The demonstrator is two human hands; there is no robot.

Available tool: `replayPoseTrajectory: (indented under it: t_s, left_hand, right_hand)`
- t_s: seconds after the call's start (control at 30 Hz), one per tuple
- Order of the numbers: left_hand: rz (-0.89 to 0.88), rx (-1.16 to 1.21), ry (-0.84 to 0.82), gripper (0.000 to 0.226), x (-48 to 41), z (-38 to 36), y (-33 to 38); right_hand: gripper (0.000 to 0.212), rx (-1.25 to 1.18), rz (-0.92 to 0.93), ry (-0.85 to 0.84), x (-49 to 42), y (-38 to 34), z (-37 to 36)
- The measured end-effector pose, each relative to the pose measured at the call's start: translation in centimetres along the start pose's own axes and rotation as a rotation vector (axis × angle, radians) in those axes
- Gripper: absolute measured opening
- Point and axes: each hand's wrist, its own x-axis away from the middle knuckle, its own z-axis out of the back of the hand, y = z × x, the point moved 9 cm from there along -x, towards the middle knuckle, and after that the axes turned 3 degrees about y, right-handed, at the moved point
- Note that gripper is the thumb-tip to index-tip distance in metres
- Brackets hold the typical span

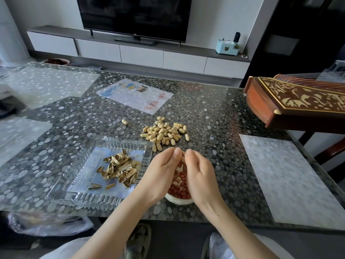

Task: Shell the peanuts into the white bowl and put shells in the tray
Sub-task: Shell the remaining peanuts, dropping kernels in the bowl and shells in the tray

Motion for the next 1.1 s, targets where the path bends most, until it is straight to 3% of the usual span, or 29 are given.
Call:
replayPoseTrajectory:
  t_s: [0.5,0.63,0.73,0.83,0.97,1.03,1.1]
  left_hand:
    - [0.015,-0.284,0.140,0.039,0.0,0.4,-0.2]
    - [0.091,-0.136,0.102,0.040,-0.2,0.4,-1.3]
    - [0.194,0.075,0.080,0.039,-0.4,0.6,-2.4]
    - [0.213,0.044,0.122,0.038,-0.7,2.3,-2.2]
    - [0.189,-0.190,0.236,0.041,-1.1,5.7,-1.3]
    - [0.168,-0.364,0.297,0.037,-1.2,7.1,-1.2]
    - [0.167,-0.483,0.343,0.036,-1.4,8.4,-1.3]
  right_hand:
    - [0.039,0.042,-0.387,0.042,-0.2,3.6,0.6]
    - [0.029,-0.094,-0.623,-0.048,0.2,4.7,0.4]
    - [0.036,-0.202,-0.713,-0.121,0.3,5.3,0.4]
    - [0.036,-0.069,-0.612,-0.119,-0.7,5.3,1.5]
    - [0.048,0.470,-0.168,-0.112,-2.3,3.0,3.0]
    - [0.044,0.624,0.001,-0.103,-2.4,2.2,3.1]
    - [0.035,0.661,0.057,-0.094,-2.5,2.1,3.2]
